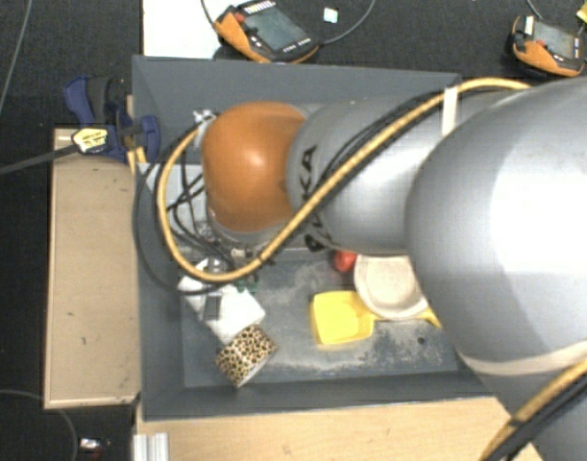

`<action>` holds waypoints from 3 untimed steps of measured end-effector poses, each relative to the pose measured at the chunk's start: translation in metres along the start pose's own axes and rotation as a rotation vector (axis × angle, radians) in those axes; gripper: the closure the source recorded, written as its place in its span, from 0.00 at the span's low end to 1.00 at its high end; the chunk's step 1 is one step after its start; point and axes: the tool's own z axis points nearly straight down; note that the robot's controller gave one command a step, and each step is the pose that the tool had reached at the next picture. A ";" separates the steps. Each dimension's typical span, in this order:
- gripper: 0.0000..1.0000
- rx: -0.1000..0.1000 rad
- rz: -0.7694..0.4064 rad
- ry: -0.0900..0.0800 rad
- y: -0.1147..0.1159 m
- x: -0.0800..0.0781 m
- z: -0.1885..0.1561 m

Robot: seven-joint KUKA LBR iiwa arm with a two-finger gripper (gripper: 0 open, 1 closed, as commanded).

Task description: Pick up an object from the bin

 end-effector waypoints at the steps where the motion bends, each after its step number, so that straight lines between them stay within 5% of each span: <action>1: 0.00 -0.002 0.008 -0.006 -0.002 -0.002 -0.005; 2: 0.00 -0.001 0.279 -0.003 -0.008 -0.003 0.057; 3: 0.00 -0.005 0.195 -0.010 -0.004 -0.007 0.057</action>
Offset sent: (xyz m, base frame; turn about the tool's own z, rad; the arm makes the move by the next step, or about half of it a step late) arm 0.0021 -0.0073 -0.0579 0.2788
